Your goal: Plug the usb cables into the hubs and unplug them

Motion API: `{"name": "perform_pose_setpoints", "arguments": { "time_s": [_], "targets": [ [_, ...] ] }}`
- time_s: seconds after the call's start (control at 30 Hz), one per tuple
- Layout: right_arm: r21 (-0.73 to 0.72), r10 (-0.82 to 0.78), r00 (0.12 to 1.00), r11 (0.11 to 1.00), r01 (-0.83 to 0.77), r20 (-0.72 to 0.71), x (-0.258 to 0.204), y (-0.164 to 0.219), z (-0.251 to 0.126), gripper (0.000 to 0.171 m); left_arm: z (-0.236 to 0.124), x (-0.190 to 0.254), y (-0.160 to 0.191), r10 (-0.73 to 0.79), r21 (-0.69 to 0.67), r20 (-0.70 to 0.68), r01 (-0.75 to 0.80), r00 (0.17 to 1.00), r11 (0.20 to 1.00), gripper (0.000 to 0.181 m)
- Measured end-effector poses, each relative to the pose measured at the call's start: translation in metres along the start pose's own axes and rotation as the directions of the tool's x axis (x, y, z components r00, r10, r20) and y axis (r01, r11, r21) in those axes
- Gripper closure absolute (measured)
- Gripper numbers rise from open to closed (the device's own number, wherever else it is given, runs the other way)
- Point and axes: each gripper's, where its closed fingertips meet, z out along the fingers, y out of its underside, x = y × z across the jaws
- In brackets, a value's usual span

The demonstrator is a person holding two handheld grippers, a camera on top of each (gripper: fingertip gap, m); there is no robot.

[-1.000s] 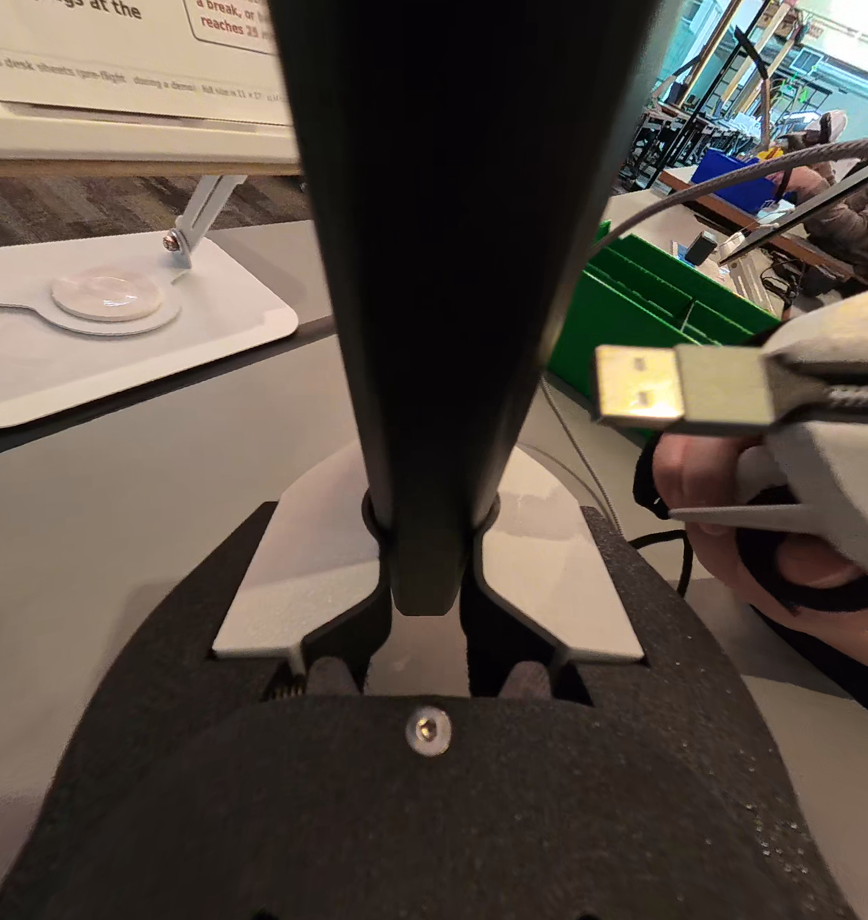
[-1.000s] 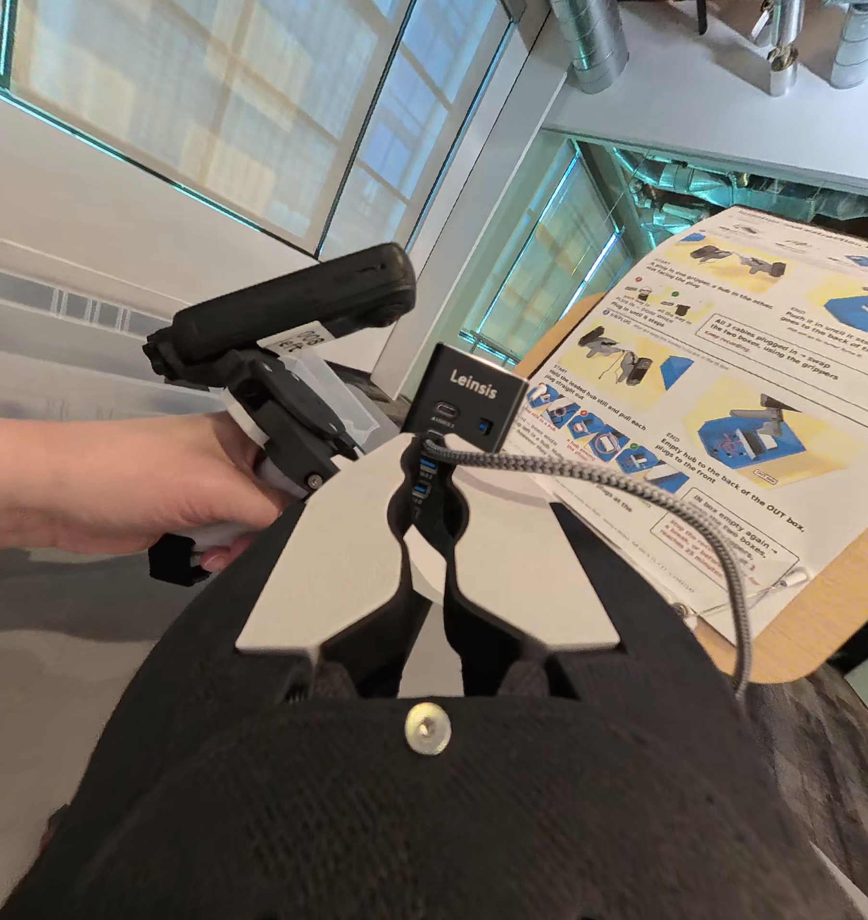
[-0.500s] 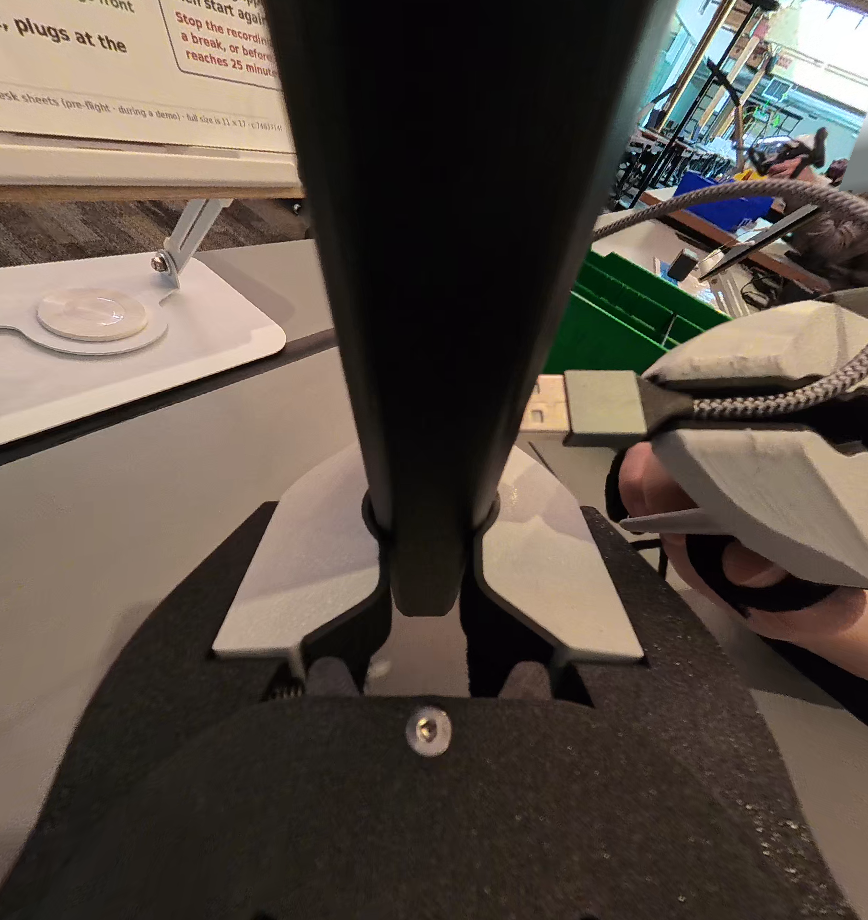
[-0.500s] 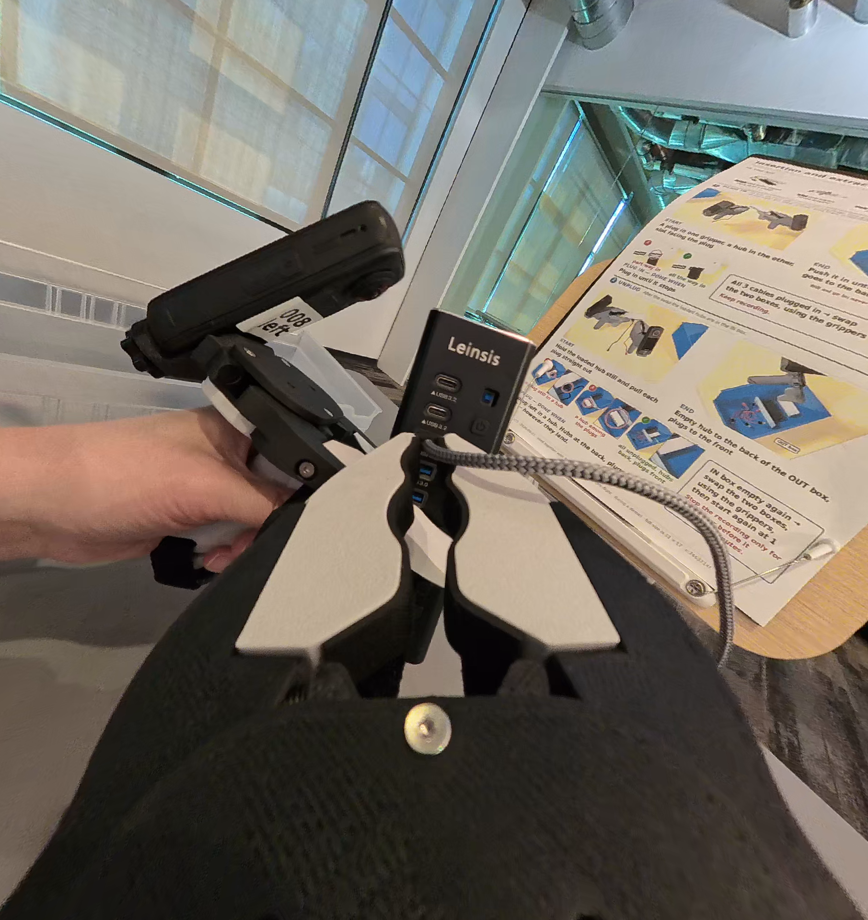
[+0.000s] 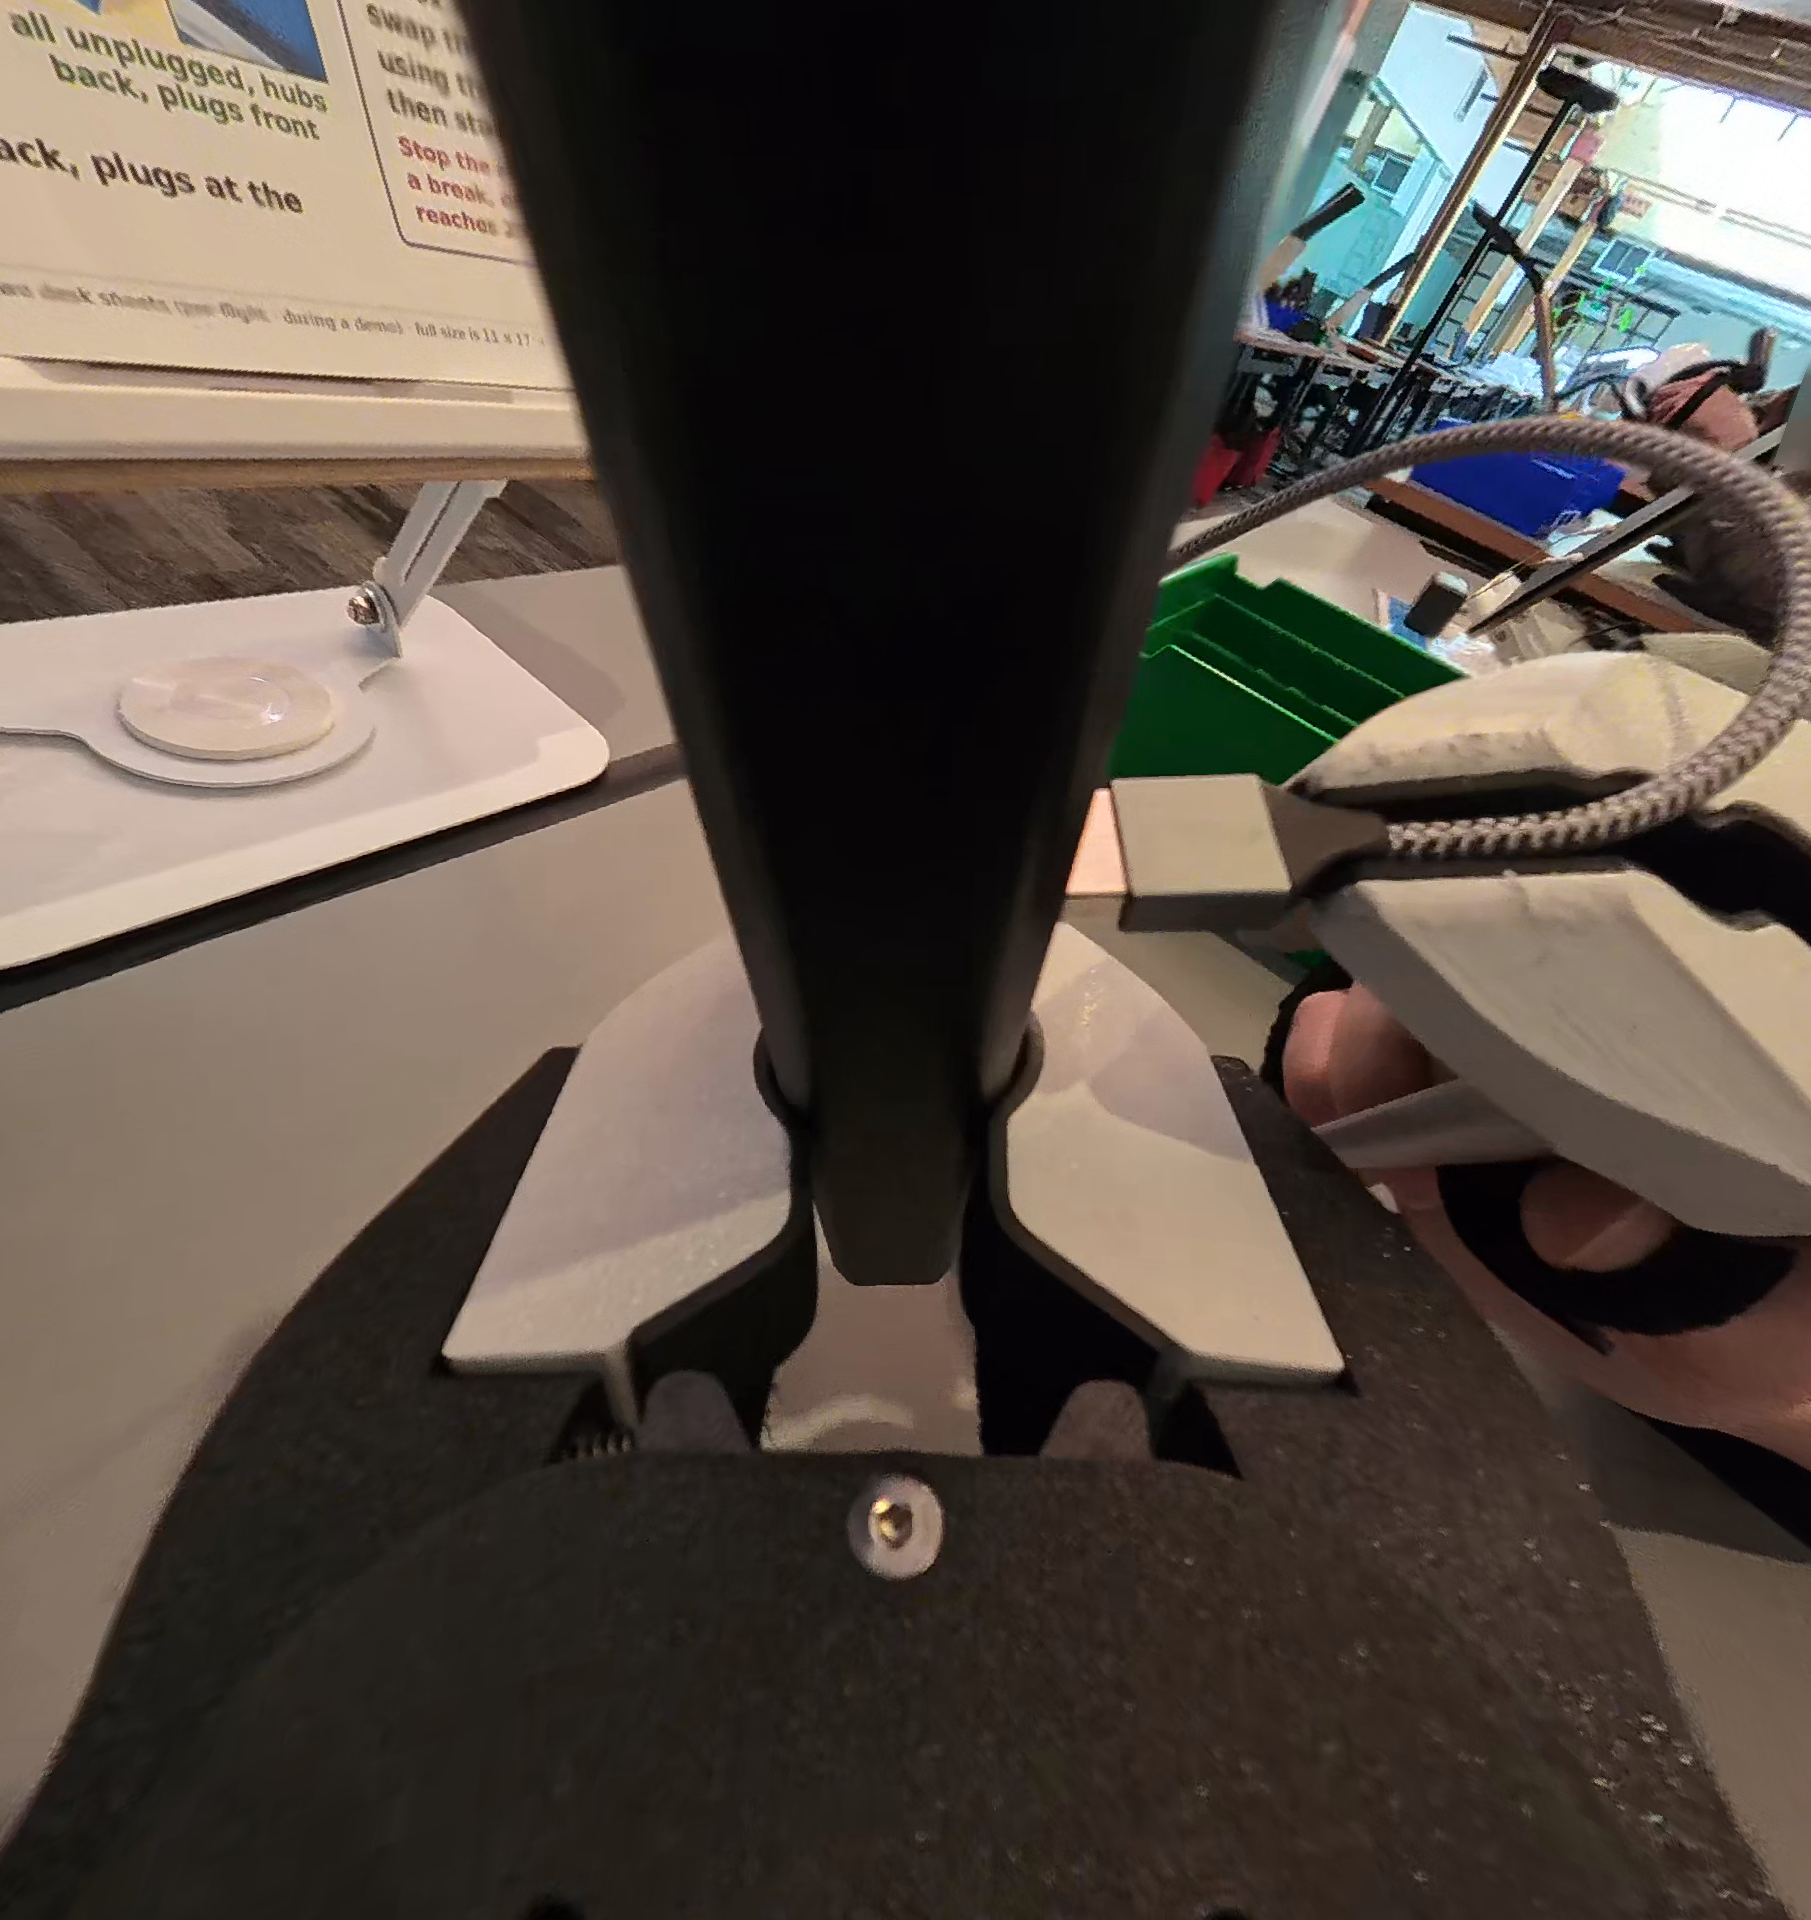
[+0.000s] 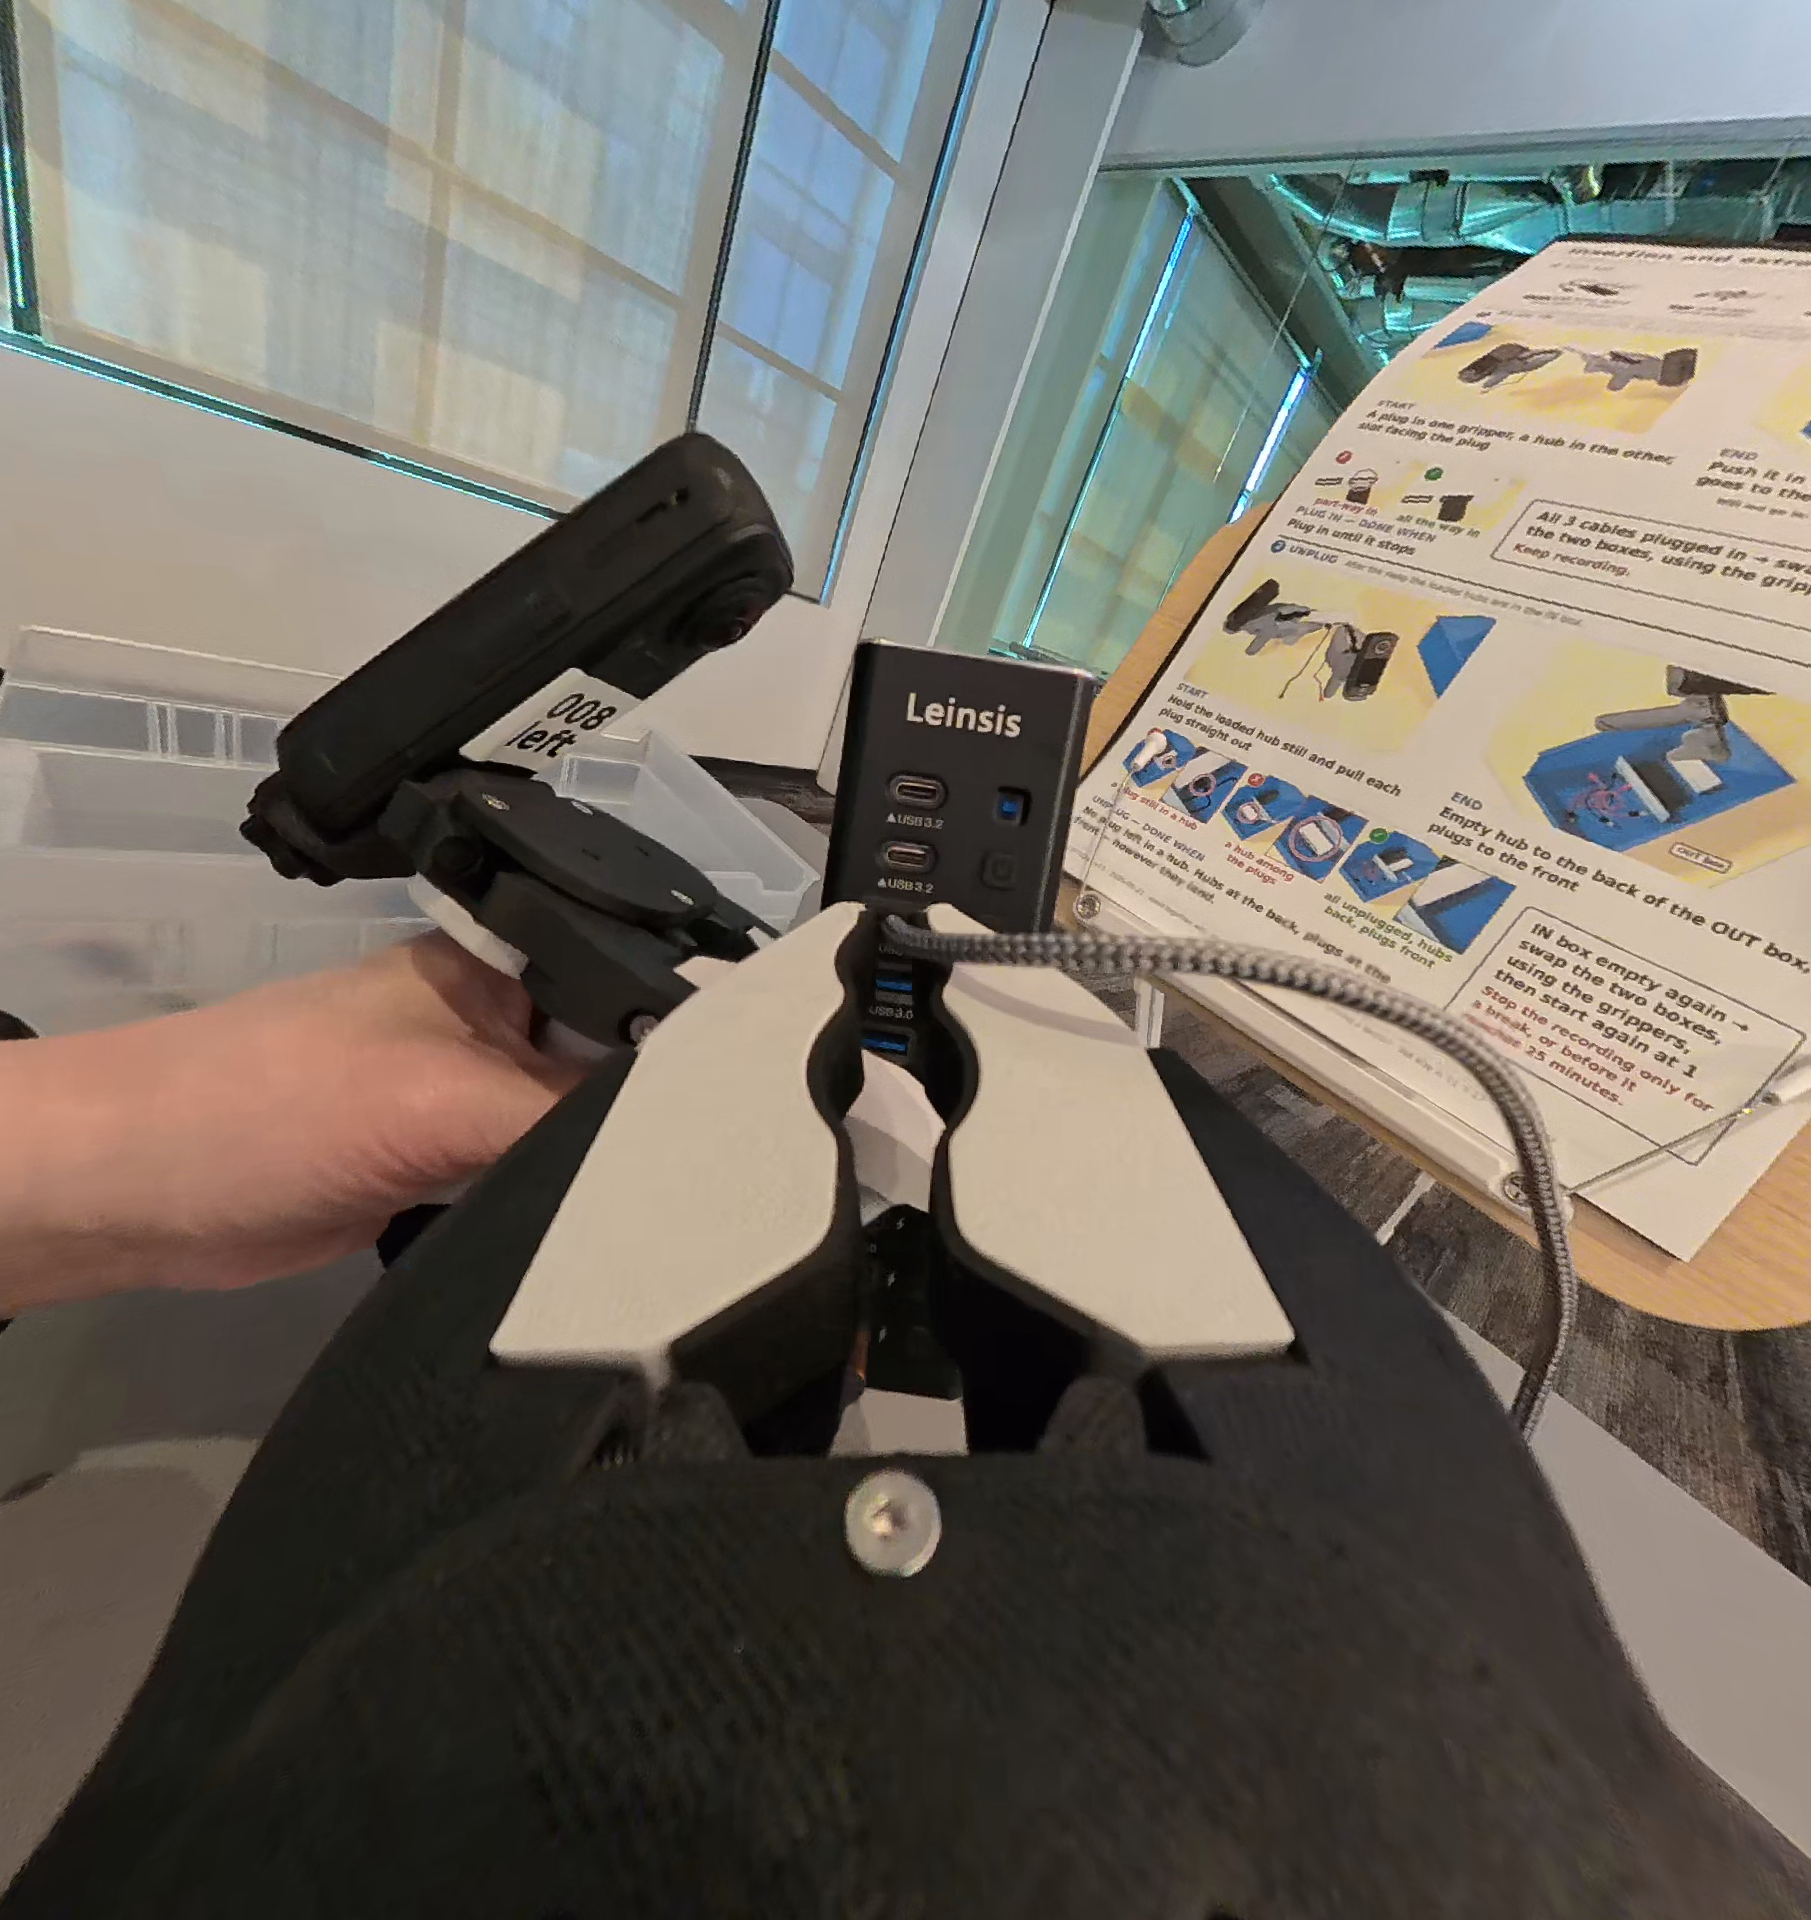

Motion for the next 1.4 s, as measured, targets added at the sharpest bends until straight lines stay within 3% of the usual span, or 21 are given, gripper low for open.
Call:
{"name": "perform_pose_setpoints", "arguments": {
  "time_s": [0.43, 0.73, 1.1, 1.4],
  "targets": [
    [-0.008, 0.012, 0.998, 1.000, -0.012, 0.060, -0.003, 0.000, 0.000, 0.163, -0.005, -0.003, -0.006, 0.088, 0.021, 0.065, -0.089, 0.994, 0.996, 0.151],
    [-0.021, 0.060, 0.996, 0.998, -0.059, 0.062, 0.003, 0.002, -0.001, 0.163, -0.007, -0.009, -0.002, 0.263, -0.074, 0.175, -0.254, 0.949, 0.964, 0.149],
    [-0.026, 0.076, 0.993, 0.997, -0.074, 0.094, 0.001, 0.005, 0.003, 0.164, -0.011, -0.022, -0.006, 0.263, -0.082, 0.255, -0.250, 0.930, 0.965, 0.151],
    [-0.342, 0.113, 0.937, 0.940, 0.007, 0.330, -0.027, 0.016, -0.001, 0.162, -0.029, -0.039, -0.021, 0.236, -0.030, 0.319, -0.239, 0.918, 0.971, 0.152]
  ]
}}
